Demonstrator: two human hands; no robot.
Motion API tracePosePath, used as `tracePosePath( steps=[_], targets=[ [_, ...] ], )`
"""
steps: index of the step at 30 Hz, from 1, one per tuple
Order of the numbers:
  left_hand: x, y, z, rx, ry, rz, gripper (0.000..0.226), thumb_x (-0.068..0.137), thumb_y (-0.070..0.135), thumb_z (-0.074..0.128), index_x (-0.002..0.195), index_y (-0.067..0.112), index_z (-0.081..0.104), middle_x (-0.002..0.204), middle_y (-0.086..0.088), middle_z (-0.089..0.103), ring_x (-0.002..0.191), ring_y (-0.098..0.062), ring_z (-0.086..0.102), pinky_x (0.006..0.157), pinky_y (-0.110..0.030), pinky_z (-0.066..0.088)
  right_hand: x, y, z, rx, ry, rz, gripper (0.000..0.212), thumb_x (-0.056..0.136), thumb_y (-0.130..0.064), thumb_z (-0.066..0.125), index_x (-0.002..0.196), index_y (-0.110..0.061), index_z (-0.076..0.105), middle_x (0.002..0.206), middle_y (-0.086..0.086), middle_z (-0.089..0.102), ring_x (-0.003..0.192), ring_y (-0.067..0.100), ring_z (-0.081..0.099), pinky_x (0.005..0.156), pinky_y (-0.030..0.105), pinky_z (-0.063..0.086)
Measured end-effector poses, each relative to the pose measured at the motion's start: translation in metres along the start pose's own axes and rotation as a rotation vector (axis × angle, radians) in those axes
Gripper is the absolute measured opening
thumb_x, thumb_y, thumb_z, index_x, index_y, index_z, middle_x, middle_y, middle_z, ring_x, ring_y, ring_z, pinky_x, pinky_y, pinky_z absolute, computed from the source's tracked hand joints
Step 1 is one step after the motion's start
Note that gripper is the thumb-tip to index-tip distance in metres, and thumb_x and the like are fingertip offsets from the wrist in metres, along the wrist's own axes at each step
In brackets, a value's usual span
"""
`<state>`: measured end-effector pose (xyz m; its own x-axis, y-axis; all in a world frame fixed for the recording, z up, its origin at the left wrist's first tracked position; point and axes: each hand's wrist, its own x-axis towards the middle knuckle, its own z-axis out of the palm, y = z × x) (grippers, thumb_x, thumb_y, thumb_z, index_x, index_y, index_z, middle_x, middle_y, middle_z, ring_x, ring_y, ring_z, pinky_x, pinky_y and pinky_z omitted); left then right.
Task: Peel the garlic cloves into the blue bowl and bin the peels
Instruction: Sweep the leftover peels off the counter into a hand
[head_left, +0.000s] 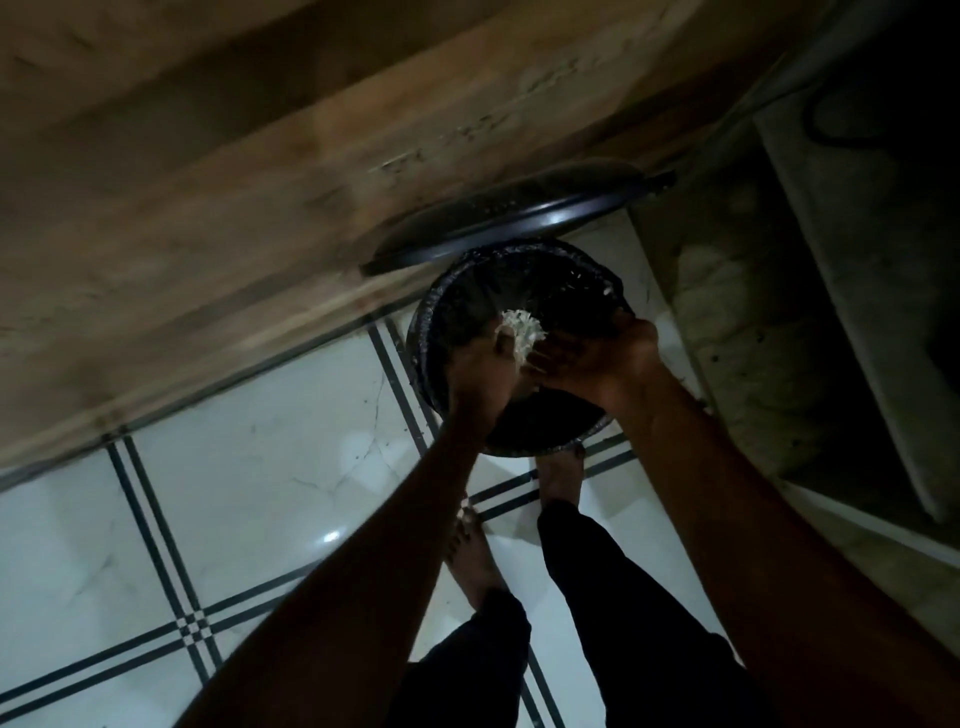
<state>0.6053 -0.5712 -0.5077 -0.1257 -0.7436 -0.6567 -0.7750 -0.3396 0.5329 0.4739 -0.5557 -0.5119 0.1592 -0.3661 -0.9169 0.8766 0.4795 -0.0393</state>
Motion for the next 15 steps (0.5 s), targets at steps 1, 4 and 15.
tracePosePath(
  steps=[1,4,15],
  targets=[
    [-0.007,0.007,0.002,-0.078,0.026,0.063,0.042,0.112,0.035,0.035,0.149,0.02,0.051,0.146,-0.009,0.058,0.128,-0.017,0.054,0.105,-0.031,0.04,-0.004,0.001,0.005,0.027,0.018,-0.031,0.092,0.085,-0.063,0.054,0.159,-0.013,0.032,0.136,0.03,0.058,0.147,0.043,0.036,0.11,0.058,0.039],
    [-0.029,0.015,0.01,-0.113,-0.108,0.206,0.044,0.113,0.029,0.037,0.154,0.016,0.045,0.158,-0.009,0.046,0.145,-0.021,0.04,0.121,-0.019,0.02,-0.021,-0.007,0.023,-0.057,0.063,-0.077,0.064,0.105,-0.045,0.033,0.155,-0.006,0.038,0.155,0.021,0.044,0.148,0.037,0.036,0.112,0.044,0.037],
    [-0.059,0.046,-0.046,-0.177,0.211,0.123,0.028,0.105,0.025,0.055,0.126,0.018,0.073,0.124,-0.007,0.073,0.116,-0.026,0.067,0.092,-0.026,0.047,-0.075,-0.003,0.037,-0.539,0.226,-0.213,0.029,0.108,-0.028,0.042,0.102,-0.007,0.061,0.09,0.011,0.058,0.075,0.024,0.058,0.094,0.043,0.054]
  ],
)
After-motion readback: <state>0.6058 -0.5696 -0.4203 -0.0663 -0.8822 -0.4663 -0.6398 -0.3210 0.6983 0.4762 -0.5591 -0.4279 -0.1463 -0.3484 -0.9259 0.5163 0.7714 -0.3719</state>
